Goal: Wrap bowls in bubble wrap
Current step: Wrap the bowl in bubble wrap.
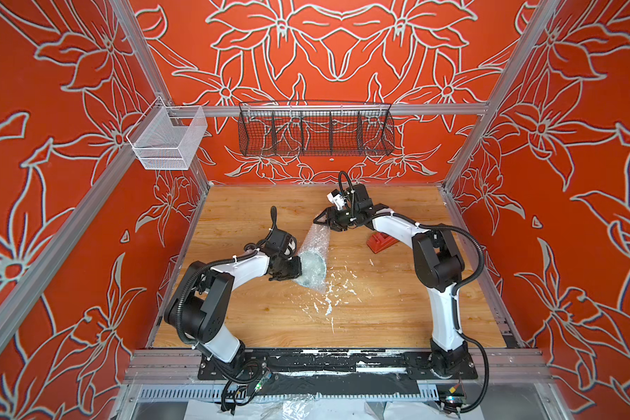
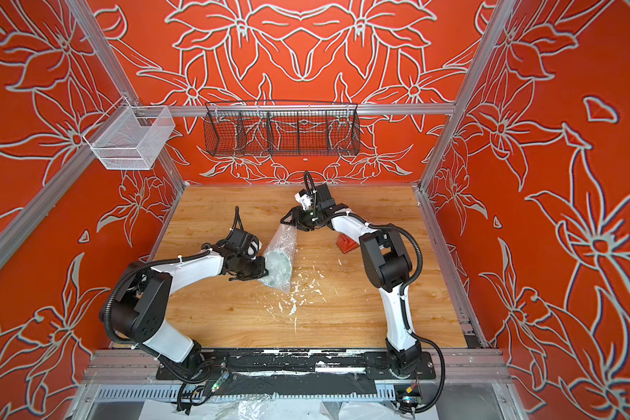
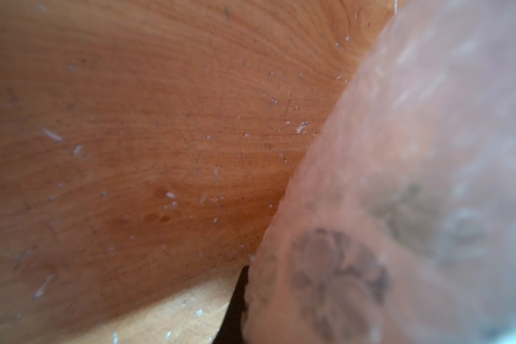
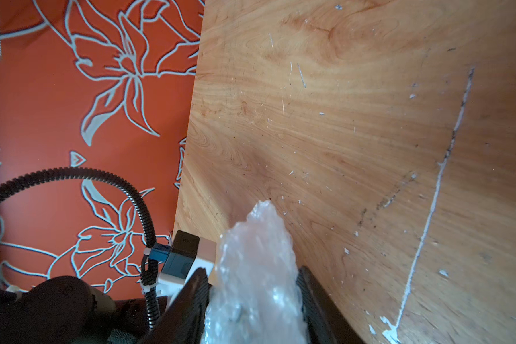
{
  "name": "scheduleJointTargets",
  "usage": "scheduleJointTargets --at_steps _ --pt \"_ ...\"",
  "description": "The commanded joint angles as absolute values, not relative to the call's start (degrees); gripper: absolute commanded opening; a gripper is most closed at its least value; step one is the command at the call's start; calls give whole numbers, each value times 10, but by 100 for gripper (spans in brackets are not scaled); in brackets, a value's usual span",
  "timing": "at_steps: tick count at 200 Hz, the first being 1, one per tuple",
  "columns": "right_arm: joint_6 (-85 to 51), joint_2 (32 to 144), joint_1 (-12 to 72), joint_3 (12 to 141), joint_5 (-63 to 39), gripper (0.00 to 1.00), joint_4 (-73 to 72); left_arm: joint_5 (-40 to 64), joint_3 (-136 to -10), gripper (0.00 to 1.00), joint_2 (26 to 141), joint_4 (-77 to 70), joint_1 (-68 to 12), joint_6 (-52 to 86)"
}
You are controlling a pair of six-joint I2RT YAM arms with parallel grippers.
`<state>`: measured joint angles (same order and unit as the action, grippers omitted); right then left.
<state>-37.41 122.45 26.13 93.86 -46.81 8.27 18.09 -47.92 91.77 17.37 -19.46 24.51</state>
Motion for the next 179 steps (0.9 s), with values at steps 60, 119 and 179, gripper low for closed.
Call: scheduleJointTargets --at_steps 60,119,179 --pt "-339 1208 272 941 -494 12 94 152 -454 0 920 243 -201 245" --pt "-300 1161 282 909 -509 0 74 152 -456 0 938 242 -201 249" --pt "-303 1098 303 828 -536 0 37 144 -475 0 971 252 -201 269"
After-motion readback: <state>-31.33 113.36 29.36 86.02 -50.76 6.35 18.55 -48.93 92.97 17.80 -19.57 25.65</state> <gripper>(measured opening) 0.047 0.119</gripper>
